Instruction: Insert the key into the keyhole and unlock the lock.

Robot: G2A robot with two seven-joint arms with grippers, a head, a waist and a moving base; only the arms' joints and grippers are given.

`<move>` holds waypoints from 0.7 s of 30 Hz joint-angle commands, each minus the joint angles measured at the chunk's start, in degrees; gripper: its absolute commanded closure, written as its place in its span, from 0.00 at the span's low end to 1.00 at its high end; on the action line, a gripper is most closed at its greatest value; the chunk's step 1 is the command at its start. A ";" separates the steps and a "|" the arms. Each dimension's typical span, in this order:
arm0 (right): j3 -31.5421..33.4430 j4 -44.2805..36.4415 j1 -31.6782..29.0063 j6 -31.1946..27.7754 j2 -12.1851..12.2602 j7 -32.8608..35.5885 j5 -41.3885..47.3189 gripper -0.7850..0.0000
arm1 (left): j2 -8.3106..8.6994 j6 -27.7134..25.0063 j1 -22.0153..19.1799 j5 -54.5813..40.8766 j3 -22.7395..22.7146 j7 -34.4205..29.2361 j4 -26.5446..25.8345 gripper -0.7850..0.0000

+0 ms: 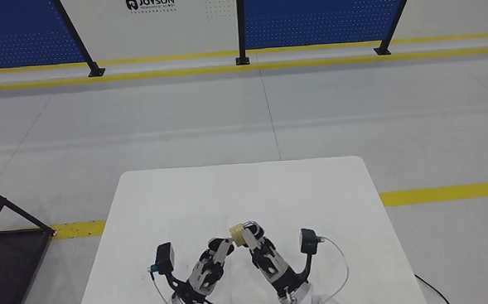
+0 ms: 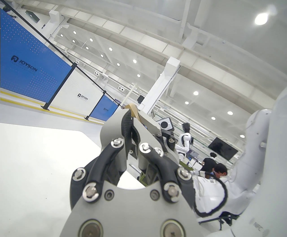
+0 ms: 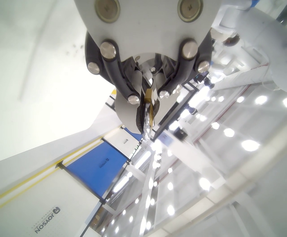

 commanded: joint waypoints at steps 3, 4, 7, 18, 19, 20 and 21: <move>0.17 -0.20 -0.15 0.06 0.06 0.44 0.29 1.00 | -0.17 2.14 0.09 4.28 0.03 2.88 -0.06 1.00; 0.23 -0.21 -0.18 0.13 0.07 0.53 0.40 1.00 | -0.22 2.45 0.07 5.04 0.16 3.59 0.04 1.00; 0.38 -0.28 -0.25 0.19 0.10 0.78 0.63 1.00 | -0.39 5.49 -0.07 9.08 0.31 6.58 0.15 1.00; 0.71 -0.56 -0.62 0.03 0.21 1.24 0.94 1.00 | -1.01 20.65 -1.40 26.10 2.83 21.65 2.79 1.00; 0.73 -0.58 -0.65 0.02 0.21 1.18 0.98 1.00 | -1.04 21.28 -1.50 26.63 3.03 22.42 3.03 1.00; 0.76 -0.58 -0.67 0.03 0.22 1.14 0.96 1.00 | -1.07 23.43 -1.78 28.20 3.16 23.75 3.50 1.00; 0.78 -0.60 -0.69 0.06 0.22 1.11 0.89 1.00 | -1.10 25.13 -1.94 29.32 3.30 24.76 3.83 1.00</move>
